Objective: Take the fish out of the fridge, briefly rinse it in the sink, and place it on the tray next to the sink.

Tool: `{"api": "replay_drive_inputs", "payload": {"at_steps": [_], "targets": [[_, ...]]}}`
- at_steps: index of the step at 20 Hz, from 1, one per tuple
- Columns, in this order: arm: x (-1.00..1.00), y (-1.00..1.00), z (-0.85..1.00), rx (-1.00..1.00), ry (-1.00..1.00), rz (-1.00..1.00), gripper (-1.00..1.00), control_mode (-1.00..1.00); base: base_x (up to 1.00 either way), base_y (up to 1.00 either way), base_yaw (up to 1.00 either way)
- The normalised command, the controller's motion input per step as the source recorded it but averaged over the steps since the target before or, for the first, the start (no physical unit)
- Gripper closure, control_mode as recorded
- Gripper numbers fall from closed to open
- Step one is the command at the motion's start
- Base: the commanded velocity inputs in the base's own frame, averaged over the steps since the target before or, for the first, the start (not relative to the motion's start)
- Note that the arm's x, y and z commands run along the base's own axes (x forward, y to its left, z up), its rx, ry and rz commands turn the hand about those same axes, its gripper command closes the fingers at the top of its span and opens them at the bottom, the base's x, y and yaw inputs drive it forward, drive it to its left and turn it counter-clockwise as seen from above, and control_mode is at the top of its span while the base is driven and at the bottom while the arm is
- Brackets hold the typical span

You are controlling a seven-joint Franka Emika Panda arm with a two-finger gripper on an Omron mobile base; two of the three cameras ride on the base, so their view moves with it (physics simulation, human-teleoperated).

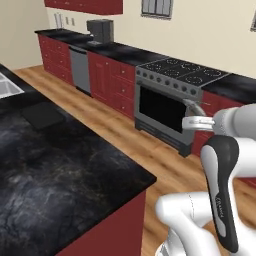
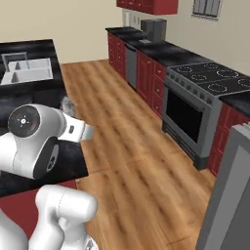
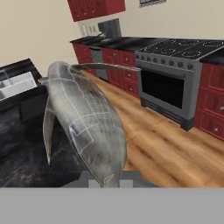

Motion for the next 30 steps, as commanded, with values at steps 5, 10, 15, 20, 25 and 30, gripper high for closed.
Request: {"api": "replay_drive_inputs", "payload": {"at_steps": [5,10,15,20,25,30], "targets": [[0.0,0.0,0.0,0.0,0.0,0.0,1.0,1.0,1.0,-1.0,-0.01],[0.0,0.0,0.0,0.0,0.0,0.0,1.0,1.0,0.81,-1.0,-0.09],[0.0,0.0,0.0,0.0,0.0,0.0,1.0,1.0,0.09,-1.0,-0.25],[0.0,0.0,0.0,0.0,0.0,0.0,1.0,1.0,0.89,-0.93,-0.23],[0.0,0.0,0.0,0.0,0.0,0.0,1.0,1.0,1.0,-0.09,0.39],[0.0,0.0,0.0,0.0,0.0,0.0,1.0,1.0,1.0,-0.21,0.36]]}}
